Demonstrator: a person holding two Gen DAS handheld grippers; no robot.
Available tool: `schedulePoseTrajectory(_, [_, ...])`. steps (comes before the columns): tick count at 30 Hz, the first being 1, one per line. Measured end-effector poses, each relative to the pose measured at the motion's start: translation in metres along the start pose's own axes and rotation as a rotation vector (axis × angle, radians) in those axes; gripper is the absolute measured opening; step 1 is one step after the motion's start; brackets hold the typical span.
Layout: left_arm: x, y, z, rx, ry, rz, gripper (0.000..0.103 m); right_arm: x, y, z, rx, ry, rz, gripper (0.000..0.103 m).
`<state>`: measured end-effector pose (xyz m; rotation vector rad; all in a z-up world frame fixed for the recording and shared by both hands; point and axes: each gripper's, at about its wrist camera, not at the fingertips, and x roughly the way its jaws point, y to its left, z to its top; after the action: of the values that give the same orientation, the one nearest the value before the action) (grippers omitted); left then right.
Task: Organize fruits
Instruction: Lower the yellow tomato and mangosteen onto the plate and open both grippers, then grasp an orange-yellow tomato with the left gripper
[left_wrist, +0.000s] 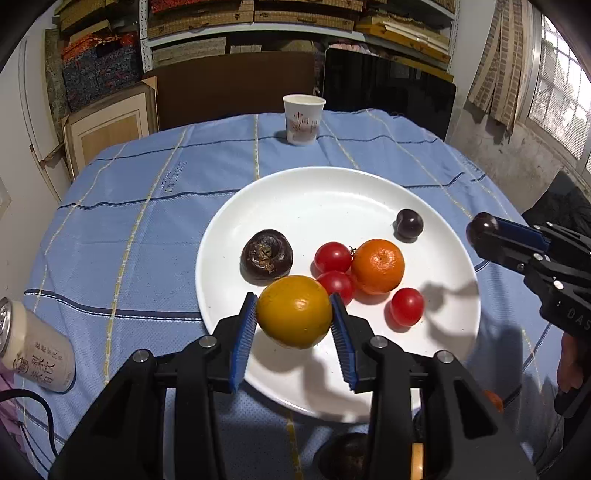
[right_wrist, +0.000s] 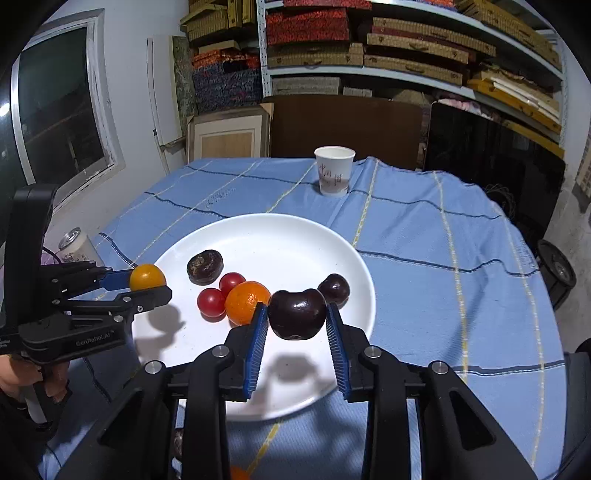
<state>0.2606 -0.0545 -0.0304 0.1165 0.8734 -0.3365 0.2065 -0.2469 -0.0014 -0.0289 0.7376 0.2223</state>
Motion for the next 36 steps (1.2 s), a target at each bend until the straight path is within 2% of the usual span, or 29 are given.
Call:
schedulePoseTrajectory(1, [0.0, 0.0, 0.0, -0.001, -0.004, 0.002, 0.044, 0.001, -0.001, 0.0, 0.007, -0.005, -0.004, 0.041])
schedulePoseTrajectory(4, [-0.011, 0.004, -0.003, -0.013, -0.051, 0.013, 0.065, -0.006, 0.001, -0.006, 0.009, -0.013, 0.0, 0.041])
schedulePoseTrajectory(7, [-0.026, 0.004, -0.009, -0.014, -0.073, 0.015, 0.068, -0.021, 0.002, -0.015, 0.018, -0.018, 0.005, 0.041])
schedulePoseTrajectory(11, [-0.049, 0.0, -0.033, 0.003, -0.083, -0.004, 0.075, -0.045, 0.006, -0.037, 0.032, -0.023, 0.031, 0.042])
schedulePoseTrajectory(19, [-0.088, -0.018, -0.106, 0.055, -0.055, -0.03, 0.078, -0.09, 0.013, -0.102, 0.132, -0.009, 0.034, 0.047])
schedulePoseTrajectory(26, [-0.114, -0.039, -0.163, 0.088, -0.036, -0.078, 0.078, -0.113, 0.018, -0.141, 0.182, 0.024, 0.004, 0.051])
schedulePoseTrajectory(33, [-0.111, -0.057, -0.179, 0.078, -0.009, -0.097, 0.078, -0.127, 0.024, -0.158, 0.187, 0.026, 0.006, 0.051])
schedulePoseTrajectory(36, [-0.106, -0.061, -0.181, 0.061, 0.003, -0.1, 0.071, -0.131, 0.029, -0.163, 0.169, 0.023, 0.002, 0.051])
